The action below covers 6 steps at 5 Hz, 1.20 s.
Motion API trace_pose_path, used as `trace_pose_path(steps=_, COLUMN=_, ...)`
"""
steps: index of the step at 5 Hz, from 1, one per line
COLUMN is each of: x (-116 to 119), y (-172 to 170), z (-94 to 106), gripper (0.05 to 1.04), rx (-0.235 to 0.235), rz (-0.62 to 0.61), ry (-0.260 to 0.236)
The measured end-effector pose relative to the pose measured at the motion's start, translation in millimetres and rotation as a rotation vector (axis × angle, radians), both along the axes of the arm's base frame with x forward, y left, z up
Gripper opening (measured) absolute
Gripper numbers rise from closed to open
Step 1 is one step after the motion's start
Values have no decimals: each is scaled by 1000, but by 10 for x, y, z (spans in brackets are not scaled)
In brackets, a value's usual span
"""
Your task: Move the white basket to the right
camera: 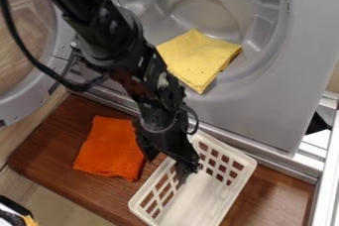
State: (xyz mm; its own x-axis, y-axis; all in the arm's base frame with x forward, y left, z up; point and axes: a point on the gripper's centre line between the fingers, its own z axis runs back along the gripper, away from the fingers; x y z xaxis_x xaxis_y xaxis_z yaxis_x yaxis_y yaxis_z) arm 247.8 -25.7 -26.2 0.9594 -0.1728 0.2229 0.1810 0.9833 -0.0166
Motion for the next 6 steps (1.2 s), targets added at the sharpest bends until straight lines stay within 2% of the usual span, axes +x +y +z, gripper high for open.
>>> trace_pose_path(steps=1, x=-13, y=147, z=-123, gripper=948, rx=-50, rz=118, ry=5)
trace_pose_path(steps=2, x=-62, y=157, z=-202, gripper=662, rx=-44, rz=151, ry=41)
trace_pose_path(steps=3, x=-46, y=171, z=-192, gripper=361, rx=-27, rz=166, ry=52)
trace_pose_path(steps=4, x=-27, y=173, z=-183, gripper=174, rx=-21, rz=156, ry=52)
trace_pose_path(steps=5, x=2, y=155, z=-173, gripper=117, rx=-34, rz=160, ry=44)
trace_pose_path(steps=6, x=5, y=103, z=-162, gripper=108, rx=-47, rz=164, ry=41)
